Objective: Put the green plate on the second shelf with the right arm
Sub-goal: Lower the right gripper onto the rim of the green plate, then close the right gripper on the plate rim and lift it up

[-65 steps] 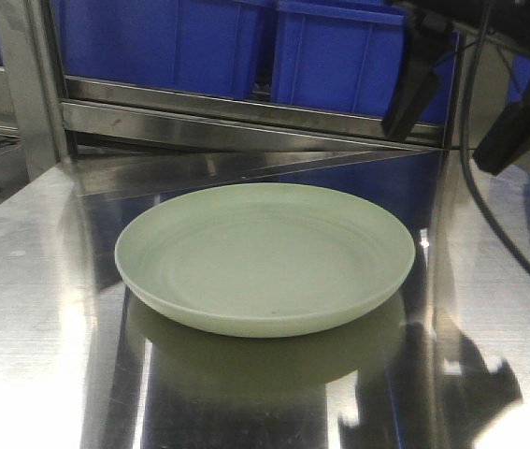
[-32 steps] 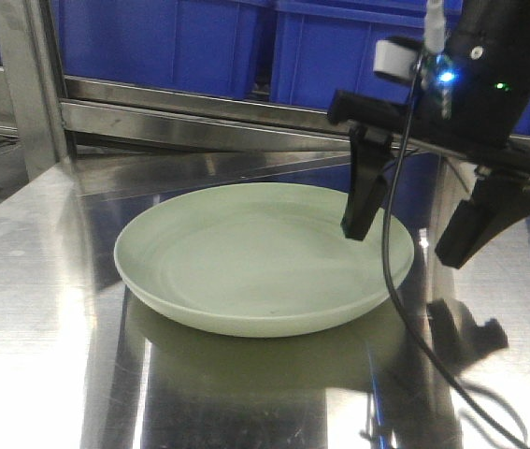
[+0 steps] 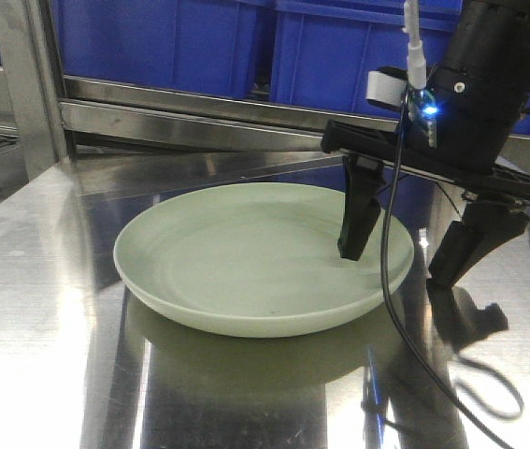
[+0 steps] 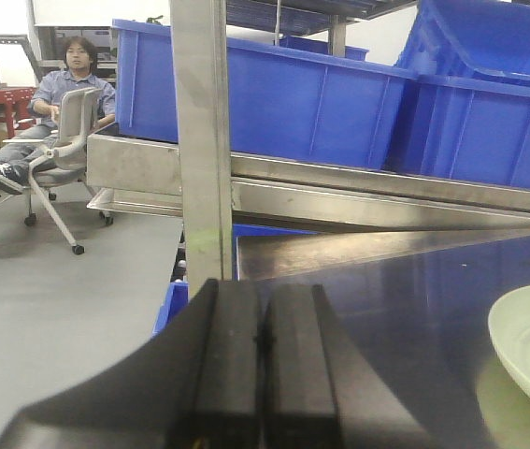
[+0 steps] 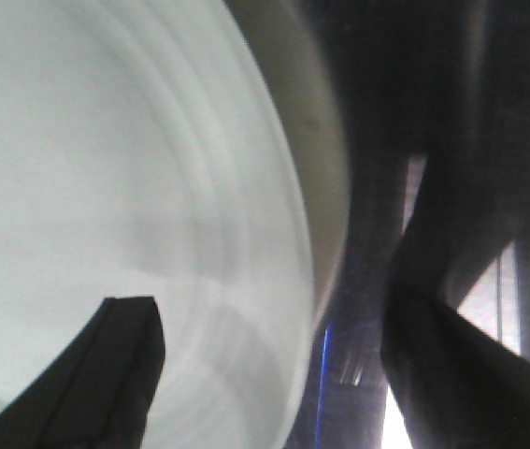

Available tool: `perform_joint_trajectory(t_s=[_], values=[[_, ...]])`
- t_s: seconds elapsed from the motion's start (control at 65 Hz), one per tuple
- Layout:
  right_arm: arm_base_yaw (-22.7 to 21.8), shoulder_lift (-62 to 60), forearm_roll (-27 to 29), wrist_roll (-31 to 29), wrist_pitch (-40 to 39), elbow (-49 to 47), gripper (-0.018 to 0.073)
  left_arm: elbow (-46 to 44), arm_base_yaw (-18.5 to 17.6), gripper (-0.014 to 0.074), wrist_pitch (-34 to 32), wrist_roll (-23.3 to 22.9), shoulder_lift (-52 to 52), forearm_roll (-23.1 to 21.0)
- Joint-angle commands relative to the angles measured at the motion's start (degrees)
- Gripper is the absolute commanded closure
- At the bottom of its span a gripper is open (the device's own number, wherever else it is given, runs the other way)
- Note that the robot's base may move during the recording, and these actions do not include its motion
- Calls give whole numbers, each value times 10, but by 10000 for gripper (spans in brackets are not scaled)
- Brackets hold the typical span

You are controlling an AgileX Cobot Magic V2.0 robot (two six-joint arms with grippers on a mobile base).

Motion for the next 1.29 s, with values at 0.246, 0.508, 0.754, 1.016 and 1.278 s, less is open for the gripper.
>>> perform_joint_trajectory(t_s=[0.246,0.508,0.754,1.016,1.278], values=[[1,-22,0,-6,16,-15,324,23,-1,466,-48,-1,-10,-3],[2,-31,-37,-6,17,-15,532,23,-1,466,-48,-1,-10,-3],[2,-117,-81,-6,-22,-15,532,23,-1,466,-48,-1,-10,-3],[2,-268,-132,-5,-48,-15,532,23,-1,466,-48,-1,-10,-3],[2,-418,-179,-5,-55,-15,532,23,-1,466,-48,-1,-10,-3]])
